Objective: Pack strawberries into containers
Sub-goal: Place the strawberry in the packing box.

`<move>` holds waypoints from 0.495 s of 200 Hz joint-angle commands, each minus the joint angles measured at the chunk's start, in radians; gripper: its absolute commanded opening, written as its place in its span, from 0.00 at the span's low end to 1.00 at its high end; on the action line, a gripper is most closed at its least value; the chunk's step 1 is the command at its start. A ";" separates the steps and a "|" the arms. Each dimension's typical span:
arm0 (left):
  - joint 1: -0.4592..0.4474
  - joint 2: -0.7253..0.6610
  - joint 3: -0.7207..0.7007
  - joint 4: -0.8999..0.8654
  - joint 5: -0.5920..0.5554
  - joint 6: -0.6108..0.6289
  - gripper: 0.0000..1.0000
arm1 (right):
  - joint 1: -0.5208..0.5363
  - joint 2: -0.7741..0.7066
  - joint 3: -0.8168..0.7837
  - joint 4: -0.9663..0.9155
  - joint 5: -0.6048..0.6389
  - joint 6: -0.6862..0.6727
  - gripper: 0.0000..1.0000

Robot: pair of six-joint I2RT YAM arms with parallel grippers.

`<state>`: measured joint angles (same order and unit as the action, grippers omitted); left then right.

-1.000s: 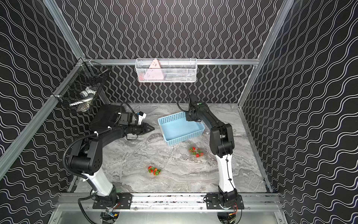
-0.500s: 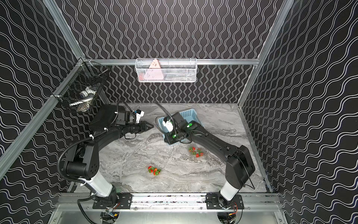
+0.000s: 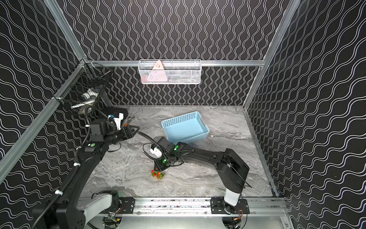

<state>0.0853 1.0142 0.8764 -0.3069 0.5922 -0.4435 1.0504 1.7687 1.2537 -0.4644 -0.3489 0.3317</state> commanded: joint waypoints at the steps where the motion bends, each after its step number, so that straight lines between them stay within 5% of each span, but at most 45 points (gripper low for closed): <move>1: 0.014 -0.071 -0.022 -0.134 -0.047 0.024 0.58 | 0.016 0.017 -0.019 0.044 0.008 0.019 0.18; 99: 0.018 -0.216 -0.109 -0.185 0.017 -0.023 0.55 | 0.068 -0.002 -0.024 -0.005 0.106 0.013 0.49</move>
<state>0.1036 0.8124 0.7696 -0.4839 0.5735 -0.4507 1.1172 1.7988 1.2274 -0.4583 -0.2886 0.3470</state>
